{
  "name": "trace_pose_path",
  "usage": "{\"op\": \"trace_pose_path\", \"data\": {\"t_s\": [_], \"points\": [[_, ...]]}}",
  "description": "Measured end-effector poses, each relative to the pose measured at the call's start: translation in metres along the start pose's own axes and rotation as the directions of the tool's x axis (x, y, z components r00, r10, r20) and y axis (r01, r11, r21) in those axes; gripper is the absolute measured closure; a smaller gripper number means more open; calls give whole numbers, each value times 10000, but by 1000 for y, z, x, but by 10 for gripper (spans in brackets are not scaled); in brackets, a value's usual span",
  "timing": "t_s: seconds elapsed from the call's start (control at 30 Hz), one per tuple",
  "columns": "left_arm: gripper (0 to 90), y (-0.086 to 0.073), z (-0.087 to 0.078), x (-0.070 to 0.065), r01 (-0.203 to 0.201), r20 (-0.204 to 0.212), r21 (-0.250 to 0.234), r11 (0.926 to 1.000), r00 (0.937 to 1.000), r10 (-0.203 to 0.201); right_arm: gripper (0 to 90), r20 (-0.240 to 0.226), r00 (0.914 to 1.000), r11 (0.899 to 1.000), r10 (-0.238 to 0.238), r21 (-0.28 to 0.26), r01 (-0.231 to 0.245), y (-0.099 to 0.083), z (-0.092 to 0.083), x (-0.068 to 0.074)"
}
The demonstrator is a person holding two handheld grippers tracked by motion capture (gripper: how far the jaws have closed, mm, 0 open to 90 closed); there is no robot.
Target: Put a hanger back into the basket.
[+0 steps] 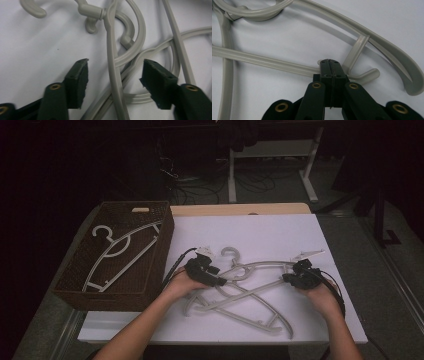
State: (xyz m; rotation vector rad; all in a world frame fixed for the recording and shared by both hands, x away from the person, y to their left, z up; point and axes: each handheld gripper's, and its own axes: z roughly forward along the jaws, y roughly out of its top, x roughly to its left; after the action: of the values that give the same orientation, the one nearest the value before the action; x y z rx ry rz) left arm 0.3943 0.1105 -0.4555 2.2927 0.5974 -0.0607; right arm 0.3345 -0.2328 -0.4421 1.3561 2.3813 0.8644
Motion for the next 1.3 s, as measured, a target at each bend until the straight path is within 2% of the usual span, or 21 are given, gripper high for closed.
{"op": "trace_pose_path", "data": {"t_s": [0.13,0.27,0.47,0.6,0.8,0.97,1.3], "points": [[516,2,1,0,-130,6,60,9999,9999,130,891,22,10000,10000,-44,27,44,0,0,0],[552,1,1,1,-173,-60,74,9998,9998,174,891,53,10000,9998,-60,177,59,-3,3,0],[658,1,0,1,-247,277,141,9996,9993,243,891,106,9999,9998,-75,205,73,-3,2,0],[715,2,0,-1,-393,325,139,9991,9987,389,891,166,9998,9997,-55,218,52,-3,2,0],[760,5,-3,-5,-548,26,193,9983,9985,547,891,186,9998,9998,-80,187,76,-3,2,-1],[783,7,-8,-5,-450,-363,-31,9990,9983,449,891,75,9999,9999,-92,82,92,-2,2,1],[814,12,-28,-7,-146,-1051,-826,9965,9944,58,884,-352,9992,9983,-168,-567,148,2,-10,6]]}}
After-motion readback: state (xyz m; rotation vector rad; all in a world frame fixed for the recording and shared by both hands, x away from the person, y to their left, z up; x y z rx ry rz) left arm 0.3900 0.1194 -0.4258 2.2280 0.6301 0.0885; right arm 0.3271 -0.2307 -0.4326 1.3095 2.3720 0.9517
